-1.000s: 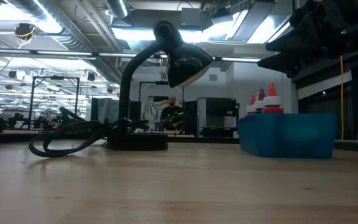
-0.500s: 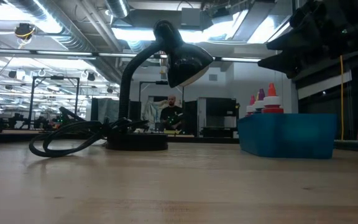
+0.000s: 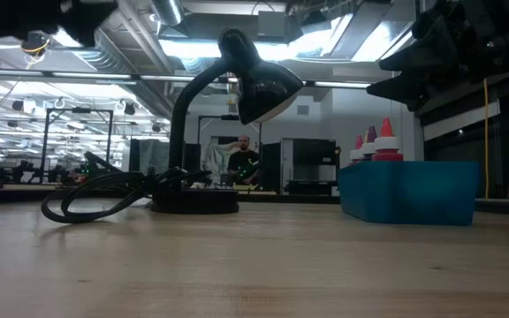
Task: Pick & Place food coloring
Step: Return to Home Position
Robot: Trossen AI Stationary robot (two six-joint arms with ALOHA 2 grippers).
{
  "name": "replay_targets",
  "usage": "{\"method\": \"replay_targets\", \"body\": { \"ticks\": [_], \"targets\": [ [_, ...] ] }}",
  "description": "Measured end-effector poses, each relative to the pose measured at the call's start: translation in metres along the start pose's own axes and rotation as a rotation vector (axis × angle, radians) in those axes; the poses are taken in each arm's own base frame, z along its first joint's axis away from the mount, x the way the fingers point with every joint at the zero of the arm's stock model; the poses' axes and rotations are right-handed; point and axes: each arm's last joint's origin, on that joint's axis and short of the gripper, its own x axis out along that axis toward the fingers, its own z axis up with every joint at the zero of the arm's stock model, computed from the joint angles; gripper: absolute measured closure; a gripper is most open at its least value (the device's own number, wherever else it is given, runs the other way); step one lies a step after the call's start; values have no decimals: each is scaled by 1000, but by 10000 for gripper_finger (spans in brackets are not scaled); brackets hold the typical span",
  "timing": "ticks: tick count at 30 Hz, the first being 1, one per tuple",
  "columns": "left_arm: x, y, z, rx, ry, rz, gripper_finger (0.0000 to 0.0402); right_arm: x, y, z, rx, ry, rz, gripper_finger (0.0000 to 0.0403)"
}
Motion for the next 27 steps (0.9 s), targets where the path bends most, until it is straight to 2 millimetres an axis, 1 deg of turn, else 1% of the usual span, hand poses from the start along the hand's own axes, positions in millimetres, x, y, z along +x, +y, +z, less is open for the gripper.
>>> {"method": "replay_targets", "body": {
  "ticks": [4,13,21,24,27],
  "targets": [
    [-4,4,-18,-23,21,55,150,0,0,0,-1,0,0,95],
    [-6,12,-44,-36,67,147,150,0,0,-1,-2,11,-2,95],
    [-7,18,-58,-32,85,214,150,0,0,-2,2,19,21,95],
    [-8,19,-66,-41,118,232,150,0,0,-2,-2,19,21,95],
    [-9,20,-66,-42,123,231,150,0,0,-1,-5,17,16,95]
  ]
}}
